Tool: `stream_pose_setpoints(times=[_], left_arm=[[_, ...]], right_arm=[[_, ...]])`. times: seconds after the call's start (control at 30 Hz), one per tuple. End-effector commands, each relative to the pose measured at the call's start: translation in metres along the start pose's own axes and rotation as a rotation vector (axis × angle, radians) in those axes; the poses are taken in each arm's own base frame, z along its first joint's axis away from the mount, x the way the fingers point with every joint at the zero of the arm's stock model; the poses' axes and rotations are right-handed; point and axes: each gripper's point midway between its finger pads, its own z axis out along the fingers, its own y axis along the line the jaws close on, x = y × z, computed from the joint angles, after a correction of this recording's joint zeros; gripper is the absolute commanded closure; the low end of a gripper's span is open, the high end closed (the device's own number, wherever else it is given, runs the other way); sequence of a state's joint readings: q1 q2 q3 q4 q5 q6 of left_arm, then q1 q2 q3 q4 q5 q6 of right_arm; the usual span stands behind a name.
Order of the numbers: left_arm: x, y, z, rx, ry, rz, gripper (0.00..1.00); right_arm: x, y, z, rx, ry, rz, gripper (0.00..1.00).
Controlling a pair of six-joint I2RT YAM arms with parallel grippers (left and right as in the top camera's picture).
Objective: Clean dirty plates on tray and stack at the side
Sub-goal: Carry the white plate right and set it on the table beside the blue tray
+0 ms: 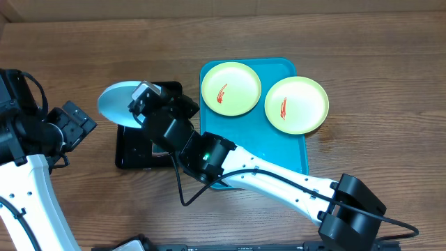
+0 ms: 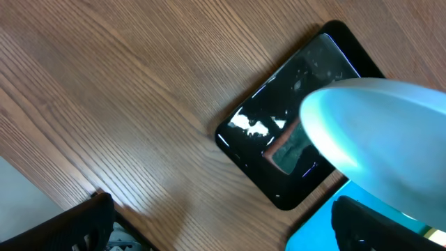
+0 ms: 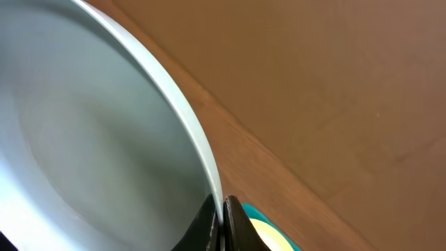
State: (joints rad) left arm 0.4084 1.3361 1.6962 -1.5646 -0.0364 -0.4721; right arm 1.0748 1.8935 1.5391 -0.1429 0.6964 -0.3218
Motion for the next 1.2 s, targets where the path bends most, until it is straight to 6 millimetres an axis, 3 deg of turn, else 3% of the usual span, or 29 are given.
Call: stream_pose_setpoints(times=[0.0,0.1,0.2,0.33,0.37,0.47,0.53,0.6,0.73,0.83,0.93,1.07,1.17], left_arm=[[-0.002,-0.001,-0.004,0.015,-0.01,-0.02,0.0],[-0.002,-0.001,-0.004,0.015,-0.009,-0.02,0.0],[-0.002,-0.001,-0.004,0.015,-0.009,-0.02,0.0],[-0.002,-0.001,-0.004,0.015,-0.009,-0.02,0.0],[-0.002,-0.001,-0.004,0.015,-0.009,-0.02,0.0],[-0.002,-0.001,-0.004,0.015,-0.009,-0.019,0.0],[-0.002,-0.001,-0.004,0.015,-0.01,-0.02,0.0],[-0.002,-0.001,-0.004,0.015,-0.009,-0.02,0.0],[-0.002,-0.001,-0.004,0.015,-0.009,-0.02,0.0],[-0.002,-0.001,-0.004,0.015,-0.01,-0.02,0.0],[-0.002,-0.001,-0.004,0.015,-0.009,-0.02,0.0],[-0.002,-0.001,-0.004,0.015,-0.009,-0.019,0.0],[-0.002,-0.001,-0.004,0.015,-0.009,-0.019,0.0]], right_arm=[[-0.007,-0.038,0.003,0.094,0.0,0.171,0.96],[0.01,-0.024,0.011,-0.037,0.058,0.153,0.96],[0.024,-0.051,0.018,0.067,0.101,0.272,0.96],[0.038,-0.031,0.018,-0.157,0.175,0.405,0.96],[0.048,-0.039,0.016,-0.174,0.24,0.556,0.96],[0.053,-0.062,0.011,-0.275,0.335,0.765,0.96],[0.057,-0.089,0.008,-0.307,0.382,0.865,0.96],[0.072,-0.132,0.005,-0.279,0.444,0.994,0.96],[0.122,-0.223,-0.005,-0.19,0.551,1.201,0.96],[0.185,-0.29,-0.02,-0.04,0.628,1.344,0.96],[0.254,-0.351,-0.05,0.143,0.693,1.481,0.96],[0.331,-0.412,-0.097,0.346,0.728,1.632,0.96],[0.388,-0.44,-0.136,0.508,0.767,1.728,0.96]])
